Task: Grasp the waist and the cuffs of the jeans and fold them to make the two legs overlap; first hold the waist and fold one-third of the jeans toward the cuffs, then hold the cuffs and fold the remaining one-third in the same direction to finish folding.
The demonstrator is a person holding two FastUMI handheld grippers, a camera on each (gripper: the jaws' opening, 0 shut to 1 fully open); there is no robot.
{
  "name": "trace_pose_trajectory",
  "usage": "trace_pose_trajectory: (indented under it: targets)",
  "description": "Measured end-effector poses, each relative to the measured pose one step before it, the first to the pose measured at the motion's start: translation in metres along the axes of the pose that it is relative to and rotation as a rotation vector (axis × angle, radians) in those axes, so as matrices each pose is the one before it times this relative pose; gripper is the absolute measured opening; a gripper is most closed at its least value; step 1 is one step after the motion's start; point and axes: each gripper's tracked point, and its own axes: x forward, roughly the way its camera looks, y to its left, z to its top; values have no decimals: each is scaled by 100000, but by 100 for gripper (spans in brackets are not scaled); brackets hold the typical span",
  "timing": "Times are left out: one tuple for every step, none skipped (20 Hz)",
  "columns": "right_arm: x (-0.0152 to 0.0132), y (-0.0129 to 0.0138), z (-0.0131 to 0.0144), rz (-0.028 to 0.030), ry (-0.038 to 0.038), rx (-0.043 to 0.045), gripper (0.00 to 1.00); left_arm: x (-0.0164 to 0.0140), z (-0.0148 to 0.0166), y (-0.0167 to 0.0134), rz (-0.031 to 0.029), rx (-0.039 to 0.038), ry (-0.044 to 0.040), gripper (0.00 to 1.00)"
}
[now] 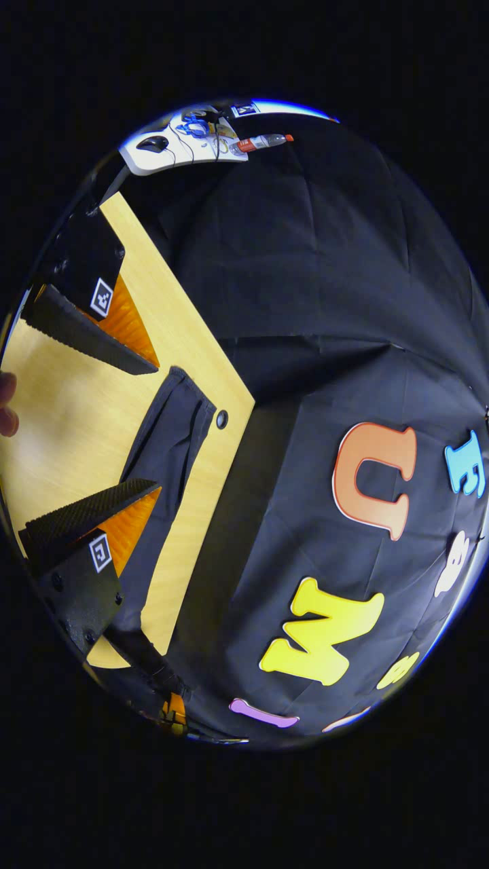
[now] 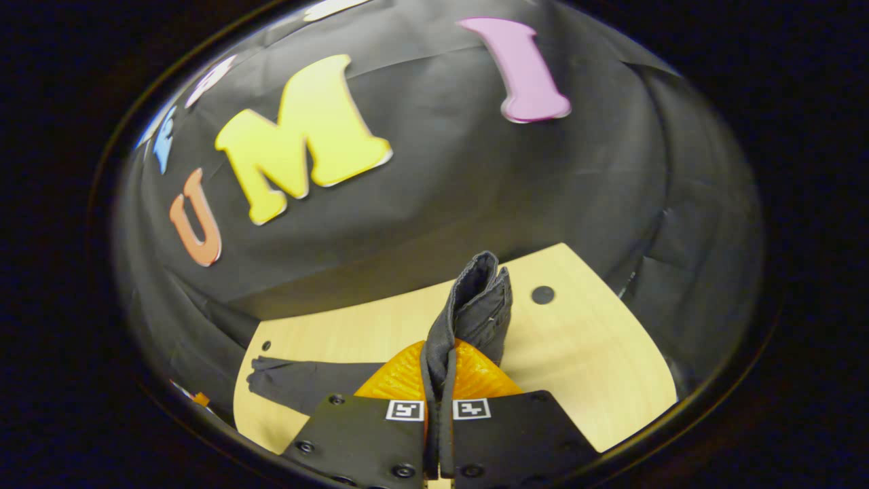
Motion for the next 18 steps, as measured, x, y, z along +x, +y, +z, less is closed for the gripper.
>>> trace_pose_trajectory:
  targets:
    - [668,2452,-810,2305,1504,-1365,1,-165,-215,1119,914,-528,307,99]
    - [573,2256,-784,2047,1555,-1860,1,-266,-49,1186,915,-537,62,99]
    - [654,2193,-805,1427,887,-1572,1,-263,114,1167,1181,-560,-400,99]
    - [707,1781,-912,1771,1210,-1289,1,-149,222,1135,1277,-770,-545,99]
    - [731,1964,-852,1796,1511,-1163,1,-139,127,1086,1545,-976,-498,99]
    - [909,1712,-772,1379,1189,-977,0,-177,202,978,1154,-935,-492,99]
    - [763,1547,-718,1203,1212,-1693,1,-127,173,825,912,-933,-437,99]
    - [901,1472,-663,1003,935,-1554,1,-99,134,677,548,-557,-226,99]
    - [872,1530,-772,981,1389,-1184,1,-182,103,521,377,-197,-151,99]
    - [898,1568,-813,1397,1619,-1059,1,-149,-22,522,484,247,206,99]
    - [741,1380,-796,792,1116,-1007,1,-191,-143,445,186,289,166,99]
    - [820,1105,-835,464,1513,-1465,5,-98,-63,383,229,-37,56,99]
    - [872,979,-1014,-439,1719,-1818,1,-139,43,254,166,-54,1,99]
    - [1077,636,-1198,-868,2094,-1238,1,-226,-10,398,400,-264,-112,99]
    - [1013,387,-1065,-849,1825,-696,1,-200,67,392,406,-195,-335,99]
    - [954,-66,-863,-946,1946,-14,1,-171,2,489,454,-168,-154,99]
    - [660,110,-776,-968,1962,292,5,-98,-103,435,657,-154,-29,99]
    - [682,273,-776,-1290,1116,-564,1,-118,-126,434,486,-222,426,99]
